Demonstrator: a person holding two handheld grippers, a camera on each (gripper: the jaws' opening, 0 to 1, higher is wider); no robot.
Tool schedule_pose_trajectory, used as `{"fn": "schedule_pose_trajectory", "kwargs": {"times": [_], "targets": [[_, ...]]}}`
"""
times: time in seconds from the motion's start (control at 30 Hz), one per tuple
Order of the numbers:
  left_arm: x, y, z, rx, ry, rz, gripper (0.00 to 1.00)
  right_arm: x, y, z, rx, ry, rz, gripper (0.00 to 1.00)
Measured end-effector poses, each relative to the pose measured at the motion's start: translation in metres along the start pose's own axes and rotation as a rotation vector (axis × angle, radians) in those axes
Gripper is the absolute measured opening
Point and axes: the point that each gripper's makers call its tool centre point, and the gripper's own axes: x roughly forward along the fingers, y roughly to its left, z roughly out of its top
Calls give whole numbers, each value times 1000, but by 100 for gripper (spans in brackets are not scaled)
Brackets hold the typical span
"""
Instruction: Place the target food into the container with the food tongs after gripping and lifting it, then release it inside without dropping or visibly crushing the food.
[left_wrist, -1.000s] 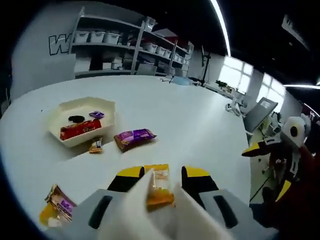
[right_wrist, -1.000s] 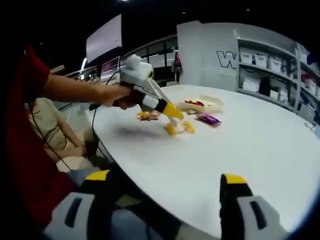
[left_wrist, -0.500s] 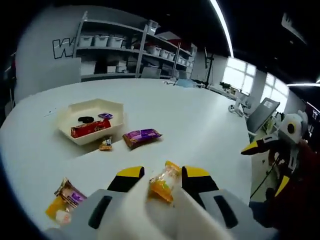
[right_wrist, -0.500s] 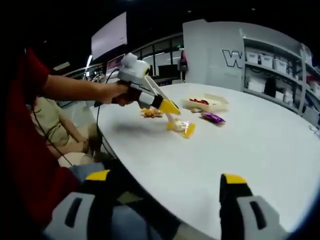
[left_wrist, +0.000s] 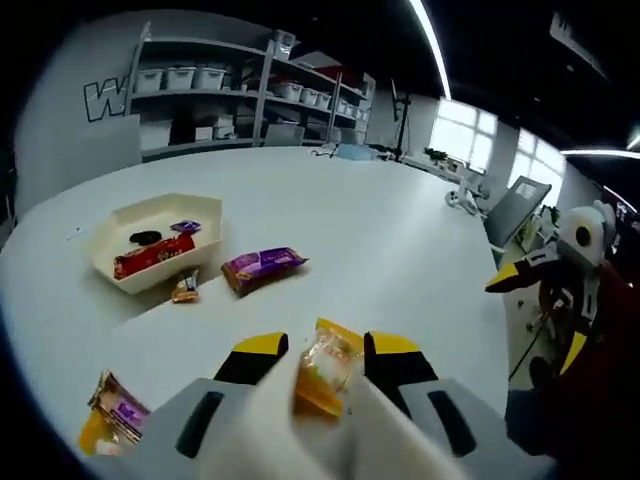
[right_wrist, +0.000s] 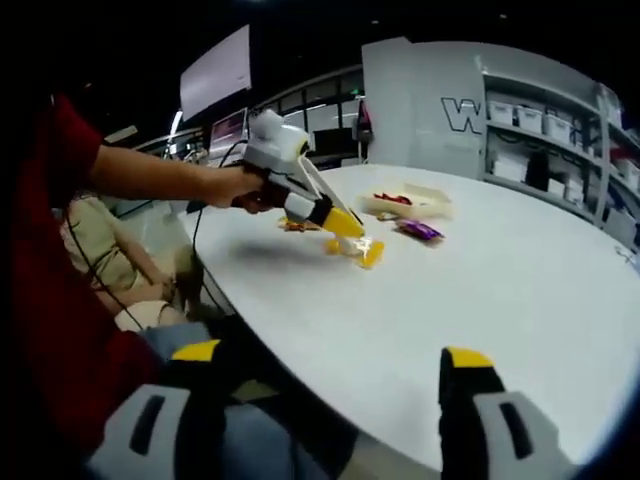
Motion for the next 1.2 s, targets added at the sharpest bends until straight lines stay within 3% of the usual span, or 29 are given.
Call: {"fn": "schedule_pose_trajectory", "kwargs": {"times": [0.37, 0.5, 0.83, 1.2], "targets": [[3, -4, -4, -20, 4, -38, 26, 3, -4, -4, -3, 19, -5, 87], [4, -5, -4, -37, 4, -48, 24, 2, -8, 1, 1, -4, -21, 89], [3, -5, -2, -152, -14, -51, 21, -2, -11, -6, 26, -5, -32, 90], [1, -6, 27, -179, -60, -81, 21, -11, -21, -4, 39, -23, -79, 90]]}}
